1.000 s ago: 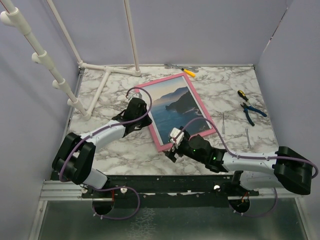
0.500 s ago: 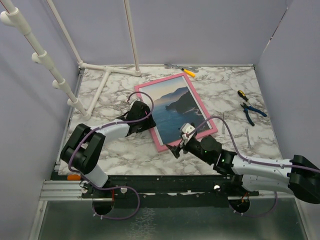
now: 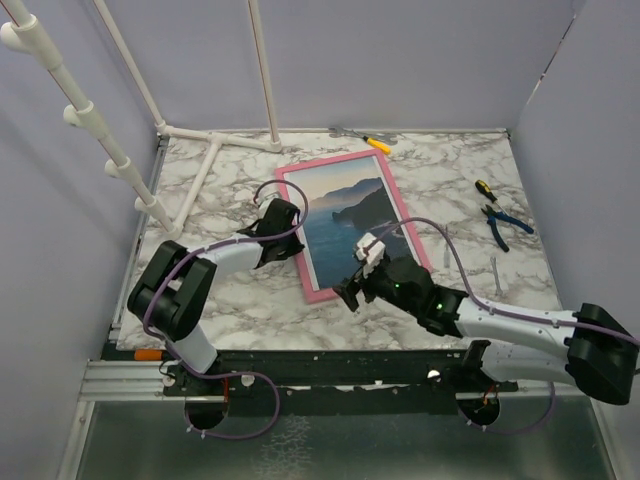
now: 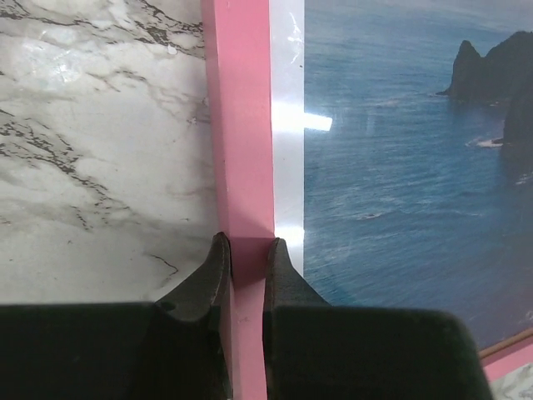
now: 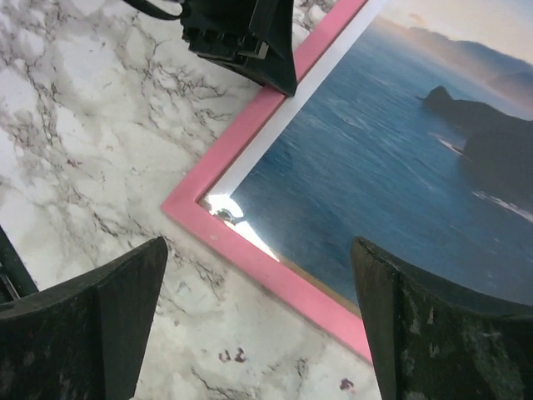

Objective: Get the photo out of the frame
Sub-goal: Turn over the photo frame at the center of the board.

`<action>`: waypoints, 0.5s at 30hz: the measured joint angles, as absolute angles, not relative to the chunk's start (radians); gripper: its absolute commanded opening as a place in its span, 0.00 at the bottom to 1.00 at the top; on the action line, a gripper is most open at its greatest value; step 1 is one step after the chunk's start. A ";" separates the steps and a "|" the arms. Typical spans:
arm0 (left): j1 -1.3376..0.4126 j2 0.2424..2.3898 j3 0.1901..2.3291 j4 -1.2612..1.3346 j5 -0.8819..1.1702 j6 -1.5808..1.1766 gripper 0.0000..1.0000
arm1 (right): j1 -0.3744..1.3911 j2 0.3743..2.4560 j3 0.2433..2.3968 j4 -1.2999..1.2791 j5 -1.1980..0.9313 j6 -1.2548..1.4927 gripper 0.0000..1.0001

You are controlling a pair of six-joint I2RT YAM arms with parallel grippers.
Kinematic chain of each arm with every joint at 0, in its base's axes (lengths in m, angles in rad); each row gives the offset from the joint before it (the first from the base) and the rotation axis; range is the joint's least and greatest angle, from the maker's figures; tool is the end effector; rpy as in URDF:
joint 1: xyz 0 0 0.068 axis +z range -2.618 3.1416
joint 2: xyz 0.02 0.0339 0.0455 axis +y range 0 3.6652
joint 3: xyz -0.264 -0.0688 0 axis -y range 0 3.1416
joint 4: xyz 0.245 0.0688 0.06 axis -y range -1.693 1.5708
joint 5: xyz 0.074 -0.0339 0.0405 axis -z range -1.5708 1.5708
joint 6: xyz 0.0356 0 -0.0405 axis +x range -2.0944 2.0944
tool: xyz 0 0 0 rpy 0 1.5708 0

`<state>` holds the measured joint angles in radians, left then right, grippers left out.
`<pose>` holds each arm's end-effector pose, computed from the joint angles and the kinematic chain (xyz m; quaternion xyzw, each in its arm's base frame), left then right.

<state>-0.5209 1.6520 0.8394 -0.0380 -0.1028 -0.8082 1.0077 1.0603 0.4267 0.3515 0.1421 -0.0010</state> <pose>0.2842 -0.1589 0.1578 -0.1517 0.9224 -0.1792 0.3067 0.1265 0.1909 0.2167 -0.3480 0.7188 0.2393 0.5522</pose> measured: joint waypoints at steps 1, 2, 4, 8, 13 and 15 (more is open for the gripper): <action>-0.520 1.649 0.841 -0.045 -0.107 -0.804 0.00 | 1.008 1.102 0.470 0.311 0.140 0.015 0.91; -0.519 1.647 0.841 -0.050 -0.109 -0.802 0.00 | 1.008 1.145 0.521 0.271 0.141 0.038 0.91; -0.519 1.642 0.842 -0.062 -0.111 -0.797 0.00 | 1.008 1.231 0.635 0.198 0.152 0.107 0.88; -0.519 1.631 0.844 -0.094 -0.102 -0.802 0.00 | 1.021 1.323 0.759 0.148 0.191 0.243 0.87; -0.519 1.599 0.844 -0.144 -0.086 -0.824 0.00 | 1.110 1.420 0.803 0.123 0.297 0.314 0.84; -0.519 1.583 0.844 -0.162 -0.080 -0.831 0.00 | 1.151 1.463 0.811 0.117 0.348 0.320 0.82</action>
